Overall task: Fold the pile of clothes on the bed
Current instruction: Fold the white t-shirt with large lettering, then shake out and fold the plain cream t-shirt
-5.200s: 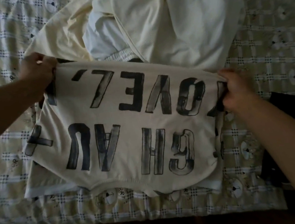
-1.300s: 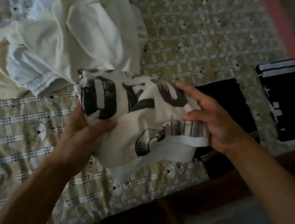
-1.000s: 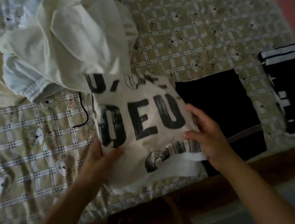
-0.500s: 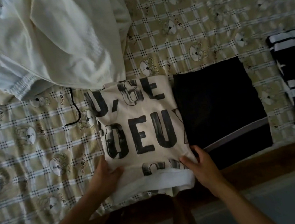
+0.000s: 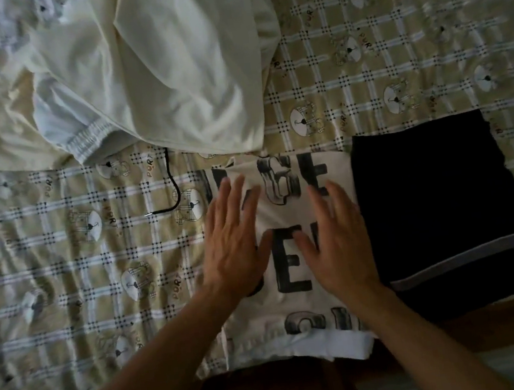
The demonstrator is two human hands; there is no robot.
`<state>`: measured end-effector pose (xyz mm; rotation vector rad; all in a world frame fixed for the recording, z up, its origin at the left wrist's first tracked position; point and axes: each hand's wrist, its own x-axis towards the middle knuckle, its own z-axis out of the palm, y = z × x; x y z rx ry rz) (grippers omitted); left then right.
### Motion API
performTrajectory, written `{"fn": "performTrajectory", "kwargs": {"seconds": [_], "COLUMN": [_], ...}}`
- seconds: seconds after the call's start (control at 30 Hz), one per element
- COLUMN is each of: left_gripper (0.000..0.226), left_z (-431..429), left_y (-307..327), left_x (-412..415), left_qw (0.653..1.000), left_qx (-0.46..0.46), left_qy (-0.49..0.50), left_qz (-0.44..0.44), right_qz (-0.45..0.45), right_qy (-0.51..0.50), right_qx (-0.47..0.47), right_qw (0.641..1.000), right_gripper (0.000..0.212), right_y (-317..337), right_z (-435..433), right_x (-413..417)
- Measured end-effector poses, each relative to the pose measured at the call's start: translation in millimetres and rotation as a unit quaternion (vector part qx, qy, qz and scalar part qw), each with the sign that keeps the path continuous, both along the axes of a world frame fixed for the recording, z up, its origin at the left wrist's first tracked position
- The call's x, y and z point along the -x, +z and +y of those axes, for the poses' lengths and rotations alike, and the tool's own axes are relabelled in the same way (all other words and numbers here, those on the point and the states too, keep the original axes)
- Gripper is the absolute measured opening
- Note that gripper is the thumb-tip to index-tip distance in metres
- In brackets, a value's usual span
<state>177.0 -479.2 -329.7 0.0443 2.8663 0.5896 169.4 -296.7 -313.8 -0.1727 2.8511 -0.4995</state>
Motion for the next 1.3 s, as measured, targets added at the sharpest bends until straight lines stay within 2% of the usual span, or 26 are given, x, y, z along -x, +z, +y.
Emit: {"fn": "performTrajectory", "kwargs": {"seconds": [0.1, 0.23, 0.37, 0.43, 0.57, 0.63, 0.7, 0.77, 0.83, 0.87, 0.93, 1.03, 1.1, 1.13, 1.17, 1.2, 1.27, 1.3], "left_gripper": [0.084, 0.093, 0.096, 0.092, 0.081, 0.078, 0.072, 0.069, 0.065, 0.064, 0.070, 0.077, 0.077, 0.071, 0.062, 0.053, 0.045, 0.053], "left_z": [-4.6, -29.6, -44.7, -50.1, -63.5, -75.6, -89.1, -102.8, -116.5, -122.8, -135.7, -157.2, -179.1, -188.0, -195.7, -201.9, -211.4, -216.5], "left_y": [-38.0, -63.9, -62.0, -54.2, -29.1, -16.0, -6.4, 1.0, 8.4, 13.3, 28.4, 60.0, 80.7, 92.6, 101.7, 105.7, 112.3, 113.5], "left_x": [35.1, 49.3, 44.6, 42.1, 39.8, 43.4, 49.0, 53.8, 58.4, 60.6, 68.1, 80.9, 88.5, 90.5, 90.1, 88.3, 79.6, 72.7], "left_qw": [0.996, 0.979, 0.984, 0.988, 0.993, 0.995, 0.988, 0.973, 0.953, 0.938, 0.881, 0.711, 0.602, 0.556, 0.535, 0.547, 0.639, 0.680], "left_qx": [0.045, 0.128, 0.101, 0.075, -0.006, -0.069, -0.135, -0.182, -0.226, -0.260, -0.367, -0.588, -0.696, -0.736, -0.756, -0.753, -0.671, -0.632], "left_qy": [-0.054, -0.135, -0.124, -0.107, -0.067, -0.006, 0.071, 0.140, 0.197, 0.227, 0.296, 0.368, 0.364, 0.358, 0.346, 0.335, 0.353, 0.357], "left_qz": [-0.058, -0.082, -0.077, -0.087, -0.099, -0.076, -0.019, 0.035, 0.044, 0.030, -0.024, -0.116, -0.146, -0.146, -0.148, -0.145, -0.126, -0.107], "right_qz": [-0.026, -0.068, -0.097, -0.109, -0.041, -0.004, -0.007, -0.049, -0.056, -0.049, -0.056, -0.100, -0.199, -0.249, -0.279, -0.296, -0.330, -0.356], "right_qy": [0.066, 0.107, 0.103, 0.040, -0.100, -0.126, -0.167, -0.184, -0.155, -0.140, -0.101, 0.017, 0.107, 0.147, 0.175, 0.191, 0.181, 0.165], "right_qx": [-0.016, -0.114, -0.116, -0.065, 0.124, 0.179, 0.238, 0.245, 0.175, 0.150, 0.163, 0.257, 0.307, 0.314, 0.316, 0.315, 0.327, 0.336], "right_qw": [0.997, 0.985, 0.983, 0.991, 0.986, 0.976, 0.957, 0.951, 0.971, 0.978, 0.980, 0.961, 0.924, 0.904, 0.890, 0.881, 0.867, 0.856], "right_gripper": [0.073, 0.074, 0.077, 0.076, 0.083, 0.094, 0.102, 0.091, 0.049, 0.032, 0.023, 0.028, 0.023, 0.022, 0.022, 0.023, 0.022, 0.022], "right_y": [-33.7, -71.6, -63.4, -46.4, -0.6, 18.6, 30.7, 37.1, 41.8, 45.7, 62.7, 98.8, 116.8, 120.2, 122.7, 125.8, 132.7, 137.4], "right_z": [-21.1, -3.9, -7.0, -23.3, -71.6, -102.5, -130.4, -151.6, -166.9, -174.3, -194.0, -228.5, -247.0, -253.2, -258.0, -260.8, -261.0, -258.0], "right_x": [36.1, 58.3, 63.0, 77.7, 142.3, 188.0, 234.5, 266.9, 281.6, 282.3, 269.5, 219.6, 168.0, 141.0, 115.8, 95.8, 71.2, 64.5]}}
